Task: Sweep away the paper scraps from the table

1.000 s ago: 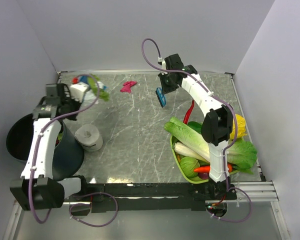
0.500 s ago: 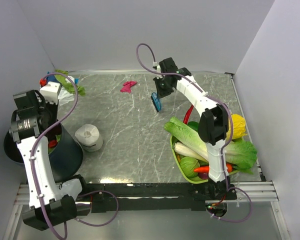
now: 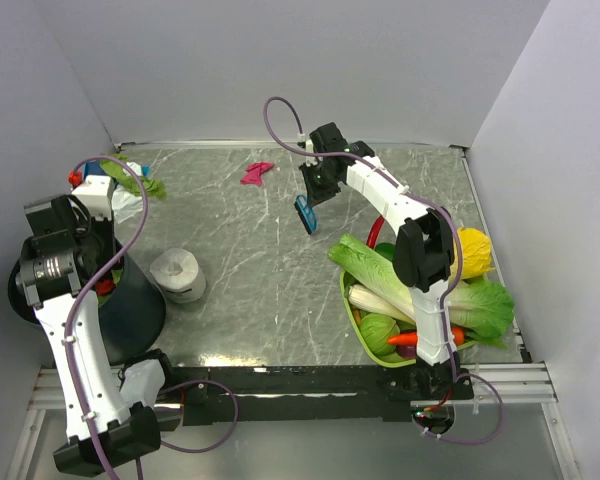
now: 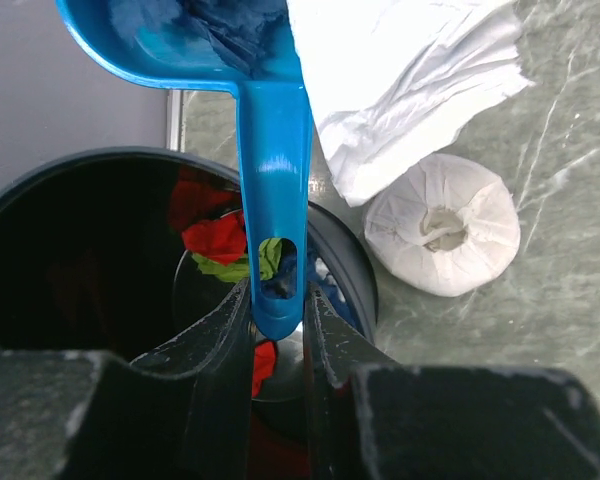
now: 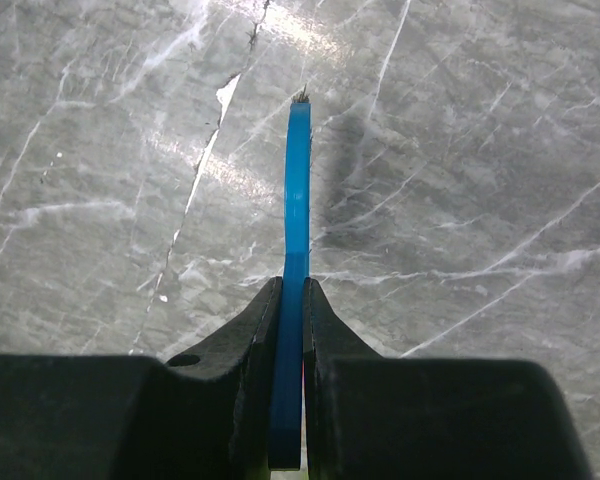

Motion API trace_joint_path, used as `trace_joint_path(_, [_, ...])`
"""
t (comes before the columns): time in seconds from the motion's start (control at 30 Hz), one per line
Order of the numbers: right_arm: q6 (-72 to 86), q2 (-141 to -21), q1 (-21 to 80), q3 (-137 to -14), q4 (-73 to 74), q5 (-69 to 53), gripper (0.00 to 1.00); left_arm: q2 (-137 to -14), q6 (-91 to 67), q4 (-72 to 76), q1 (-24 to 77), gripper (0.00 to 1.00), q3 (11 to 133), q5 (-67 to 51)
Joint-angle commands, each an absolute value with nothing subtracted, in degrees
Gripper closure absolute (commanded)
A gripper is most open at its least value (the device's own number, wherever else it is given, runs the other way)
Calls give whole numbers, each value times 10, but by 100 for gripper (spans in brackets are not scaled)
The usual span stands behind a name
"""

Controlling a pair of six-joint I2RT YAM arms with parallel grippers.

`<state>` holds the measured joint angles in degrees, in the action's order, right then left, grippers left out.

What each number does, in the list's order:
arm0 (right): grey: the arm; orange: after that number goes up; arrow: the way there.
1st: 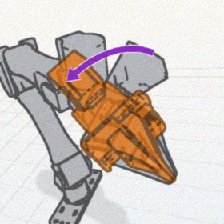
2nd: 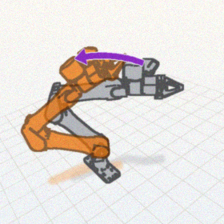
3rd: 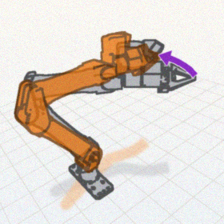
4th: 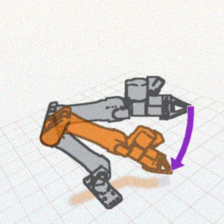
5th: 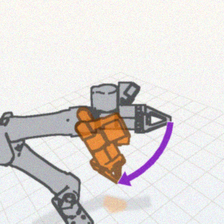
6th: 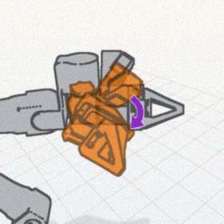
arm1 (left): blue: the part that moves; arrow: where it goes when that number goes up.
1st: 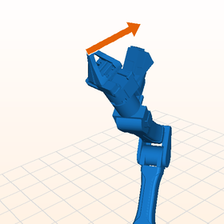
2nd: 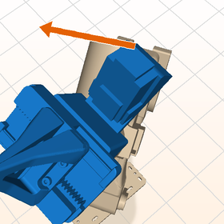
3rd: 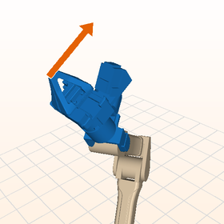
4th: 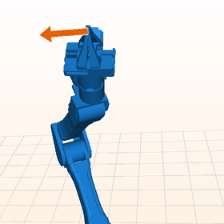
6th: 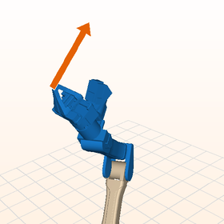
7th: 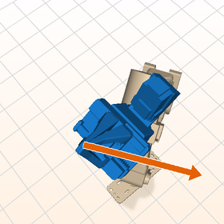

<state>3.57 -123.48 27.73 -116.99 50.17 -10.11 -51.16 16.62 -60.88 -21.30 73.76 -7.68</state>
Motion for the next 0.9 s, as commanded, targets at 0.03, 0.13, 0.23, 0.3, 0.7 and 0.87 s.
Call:
trace_joint_path(0.03, [35, -1220, 273, -1163, 492, -91, 100, -534, 131, -610, -215, 99, 795, -79])
trace_joint_path(0.13, [34, -1219, 273, -1162, 494, -92, 100, -546, 120, -621, -215, 99, 825, -57])
trace_joint_path(0.23, [36, -1221, 274, -1164, 493, -95, 100, -547, 106, -632, -216, 99, 843, -28])
trace_joint_path(0.3, [38, -1224, 274, -1164, 493, -95, 100, -544, 100, -640, -217, 99, 845, -12])
trace_joint_path(0.7, [37, -1237, 282, -1172, 507, -105, 100, -506, 51, -713, -267, 99, 863, 83])
trace_joint_path(0.87, [28, -1242, 282, -1175, 516, -99, 100, -480, 38, -742, -304, 99, 862, 95])
